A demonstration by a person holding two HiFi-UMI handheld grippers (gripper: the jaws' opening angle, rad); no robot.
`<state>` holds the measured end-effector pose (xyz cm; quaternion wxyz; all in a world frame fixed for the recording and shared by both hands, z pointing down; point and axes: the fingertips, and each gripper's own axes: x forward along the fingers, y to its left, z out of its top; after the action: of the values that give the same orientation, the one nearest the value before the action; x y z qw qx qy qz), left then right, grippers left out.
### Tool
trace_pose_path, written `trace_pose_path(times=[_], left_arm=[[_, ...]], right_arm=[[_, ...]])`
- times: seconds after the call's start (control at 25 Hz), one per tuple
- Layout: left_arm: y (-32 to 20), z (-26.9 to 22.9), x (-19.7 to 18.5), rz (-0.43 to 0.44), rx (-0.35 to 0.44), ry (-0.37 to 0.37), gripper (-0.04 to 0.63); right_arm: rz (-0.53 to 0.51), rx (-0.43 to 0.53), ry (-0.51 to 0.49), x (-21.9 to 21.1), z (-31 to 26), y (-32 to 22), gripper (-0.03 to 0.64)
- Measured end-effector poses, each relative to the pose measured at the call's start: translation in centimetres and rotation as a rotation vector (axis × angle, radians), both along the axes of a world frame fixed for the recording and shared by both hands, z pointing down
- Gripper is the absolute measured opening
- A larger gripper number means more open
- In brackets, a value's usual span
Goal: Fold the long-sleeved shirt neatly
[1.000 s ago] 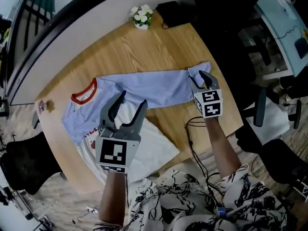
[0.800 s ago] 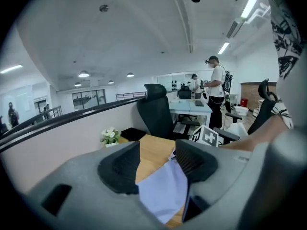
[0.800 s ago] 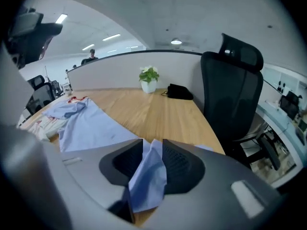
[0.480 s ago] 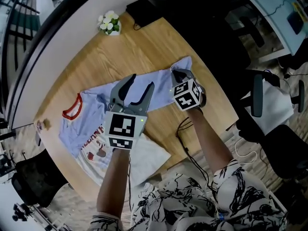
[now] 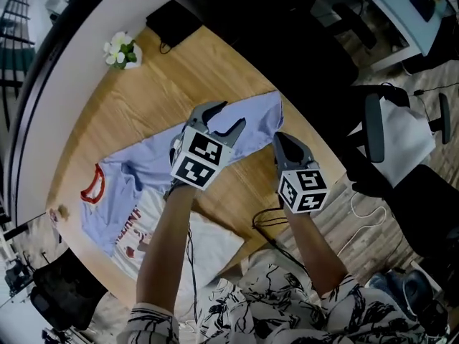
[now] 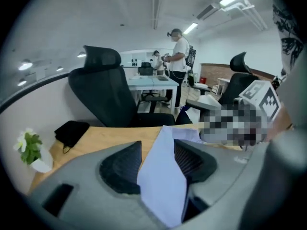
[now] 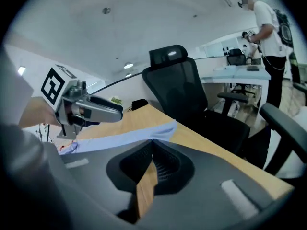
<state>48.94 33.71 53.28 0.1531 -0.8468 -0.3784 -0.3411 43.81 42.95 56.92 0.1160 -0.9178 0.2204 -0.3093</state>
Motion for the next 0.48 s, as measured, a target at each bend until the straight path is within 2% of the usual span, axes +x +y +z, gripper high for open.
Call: trace_pose_path(times=[0.16,0.24,0.48], left_arm=[[5.3,3.5,1.6,0.129,0.037,-0.049,0.216],[7.5,5.0,2.5,0.187,0.086,-0.064,0.207],[11.1,8.4,4.7,0.273,0.203,-0.119,0.157]], right_arm=[[0.082,0.041,-0.085,-0.7,1.8,1.2,0.012],[0.104,0.053,-0.105,-0.6,2.1,1.3,0.014],[0.111,0.016,-0.142,-0.3,2.9,1.7,0.014]])
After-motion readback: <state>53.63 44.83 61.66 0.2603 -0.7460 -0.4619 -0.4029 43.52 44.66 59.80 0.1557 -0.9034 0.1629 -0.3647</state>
